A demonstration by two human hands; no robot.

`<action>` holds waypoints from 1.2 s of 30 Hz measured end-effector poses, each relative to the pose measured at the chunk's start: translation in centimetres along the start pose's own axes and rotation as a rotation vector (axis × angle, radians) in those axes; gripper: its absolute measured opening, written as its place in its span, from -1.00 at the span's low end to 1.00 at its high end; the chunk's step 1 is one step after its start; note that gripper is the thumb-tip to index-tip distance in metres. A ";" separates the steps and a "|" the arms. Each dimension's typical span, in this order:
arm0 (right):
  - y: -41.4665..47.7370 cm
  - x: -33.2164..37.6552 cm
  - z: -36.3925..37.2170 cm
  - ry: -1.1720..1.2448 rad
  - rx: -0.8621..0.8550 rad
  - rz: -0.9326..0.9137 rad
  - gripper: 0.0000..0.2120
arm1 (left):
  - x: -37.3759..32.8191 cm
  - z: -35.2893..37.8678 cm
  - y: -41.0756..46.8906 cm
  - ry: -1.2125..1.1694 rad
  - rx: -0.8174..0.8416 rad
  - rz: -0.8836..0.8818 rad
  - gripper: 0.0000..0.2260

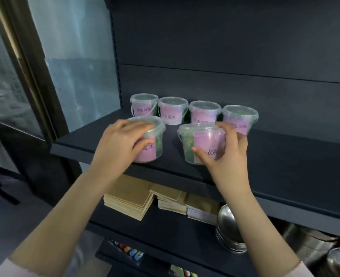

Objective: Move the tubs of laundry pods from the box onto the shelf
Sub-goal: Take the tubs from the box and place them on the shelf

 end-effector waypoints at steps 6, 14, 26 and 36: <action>2.1 0.0 6.1 0.053 0.034 0.095 -0.69 | 7.4 3.6 3.3 -0.207 0.074 0.145 -0.51; 5.1 0.1 10.3 -0.096 0.062 0.168 -0.76 | 16.7 7.0 4.6 -0.865 0.227 -0.283 -0.43; 8.3 -0.2 11.9 -0.204 0.085 0.229 -0.77 | 21.3 10.3 8.0 -0.977 0.240 -0.324 -0.37; 7.1 -0.8 10.5 -0.119 -0.034 0.225 -0.82 | 21.3 11.4 7.5 -1.087 0.237 -0.325 -0.36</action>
Point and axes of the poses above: each hand's wrist, its own y-axis towards the middle knuckle, its own z-axis out of the palm, x = y × z, the point moved 7 cm from there along y, towards the middle knuckle, and after that the axes turned 2 degrees about -x, right-handed, at the moved point
